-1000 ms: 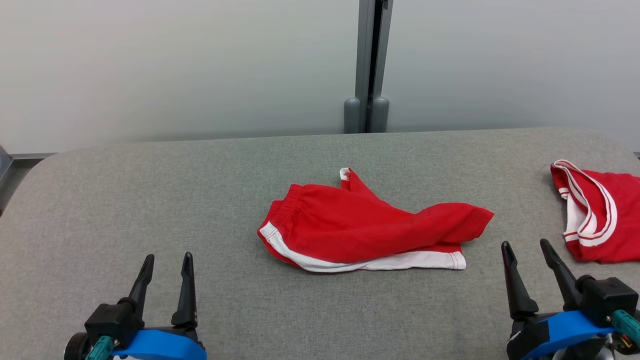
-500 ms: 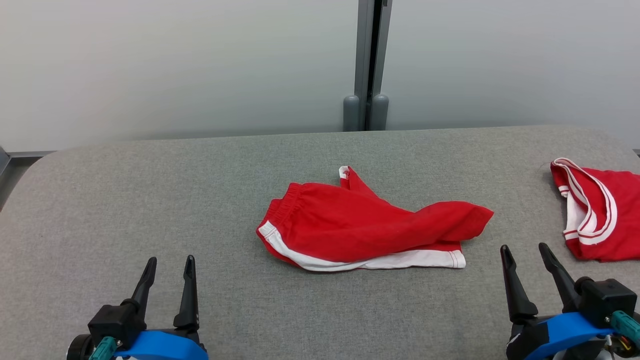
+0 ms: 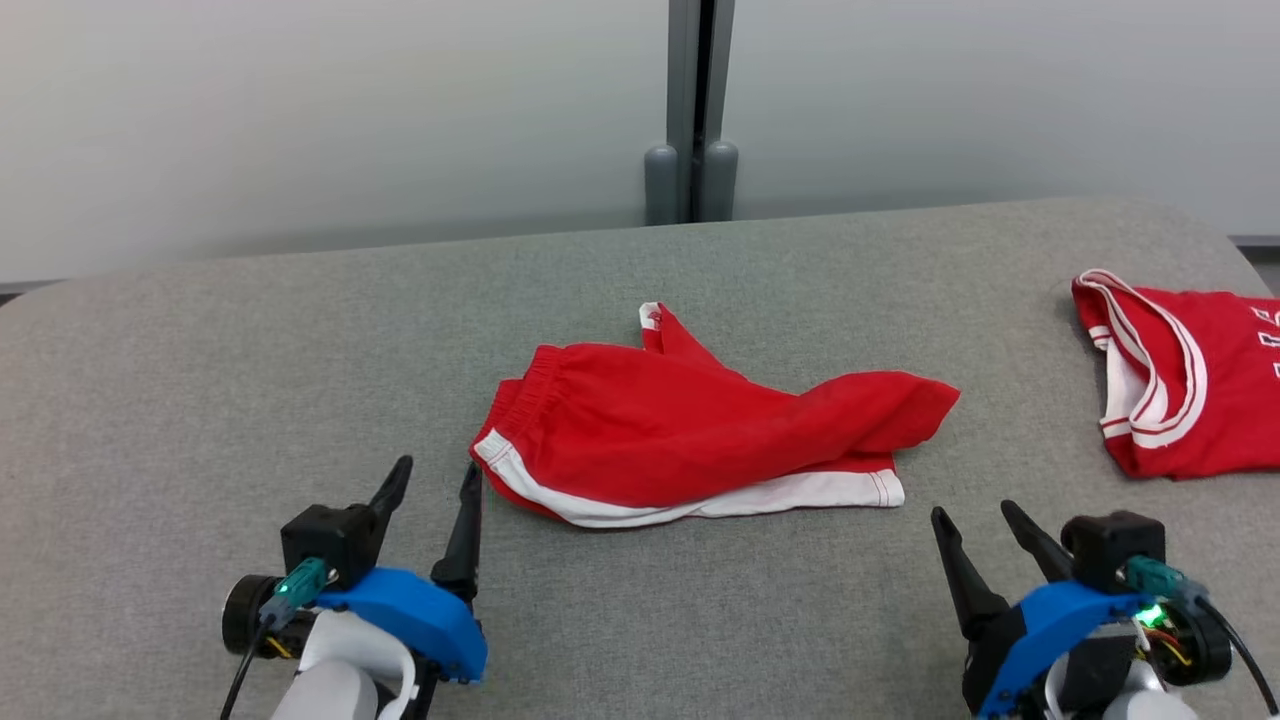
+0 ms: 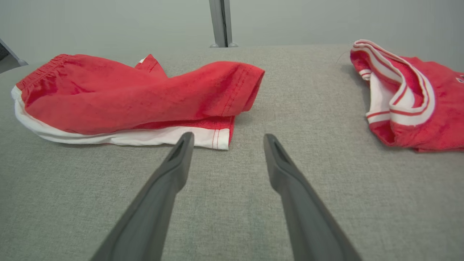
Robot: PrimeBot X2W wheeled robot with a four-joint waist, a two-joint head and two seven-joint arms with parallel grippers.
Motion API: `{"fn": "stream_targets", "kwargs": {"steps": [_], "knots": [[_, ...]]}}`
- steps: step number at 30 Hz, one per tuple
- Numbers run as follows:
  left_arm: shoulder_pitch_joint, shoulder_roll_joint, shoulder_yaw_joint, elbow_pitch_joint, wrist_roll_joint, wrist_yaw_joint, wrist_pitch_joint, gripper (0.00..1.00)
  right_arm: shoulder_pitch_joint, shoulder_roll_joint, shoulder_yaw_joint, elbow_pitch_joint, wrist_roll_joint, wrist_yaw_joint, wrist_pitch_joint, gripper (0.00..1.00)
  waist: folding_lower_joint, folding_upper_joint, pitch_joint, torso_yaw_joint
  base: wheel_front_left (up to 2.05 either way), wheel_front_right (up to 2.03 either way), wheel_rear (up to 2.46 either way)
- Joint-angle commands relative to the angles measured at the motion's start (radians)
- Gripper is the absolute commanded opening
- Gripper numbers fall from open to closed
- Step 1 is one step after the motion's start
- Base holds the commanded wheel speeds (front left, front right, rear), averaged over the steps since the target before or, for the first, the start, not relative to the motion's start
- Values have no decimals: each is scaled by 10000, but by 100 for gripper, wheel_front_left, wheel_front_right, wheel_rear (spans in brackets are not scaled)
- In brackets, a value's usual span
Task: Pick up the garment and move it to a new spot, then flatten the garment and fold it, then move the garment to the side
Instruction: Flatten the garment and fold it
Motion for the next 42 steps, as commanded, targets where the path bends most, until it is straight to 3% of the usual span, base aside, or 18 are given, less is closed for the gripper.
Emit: {"fn": "stream_targets", "kwargs": {"steps": [1,10,30,31,32,34,35,37,38,42], "knots": [[-303,-96,-97,212,-52,-39,133,100,-326,-9,6,175,-12,1,123,100,-1,0,109,-56,0,0,0],[-1690,-485,-166,1567,-196,247,462,100,-2013,-7,112,1932,-233,1,304,100,-1,0,820,-288,0,0,0],[-2793,-413,-911,2686,306,138,187,100,-3770,-5,664,5207,-1383,1,438,100,-1,0,1496,21,0,0,0],[-2819,-413,-944,2714,291,124,208,100,-3800,-4,704,5300,-1366,1,459,95,-1,0,1504,28,0,0,0],[-2836,-417,-985,2742,261,82,264,100,-3810,-3,750,5374,-1384,1,513,79,-1,0,1515,33,0,0,0],[-2843,-392,-1095,2822,216,-6,413,100,-3815,0,873,5519,-1338,1,601,56,-1,0,1546,38,0,0,0],[-2868,-374,-1146,2857,196,-42,493,92,-3832,0,958,5582,-1311,1,654,49,-1,0,1572,36,0,0,0],[-2970,-351,-1283,2924,140,-125,637,49,-3855,0,1140,5679,-1218,1,752,29,-1,0,1638,32,0,0,0],[-3024,-339,-1369,2979,124,-173,719,3,-3848,1,1240,5714,-1188,1,805,0,-1,0,1662,30,0,0,0],[-3183,-237,-1545,3067,-18,-275,947,0,-3875,6,1500,5722,-1010,4,845,0,-1,0,1722,-15,0,0,0]]}}
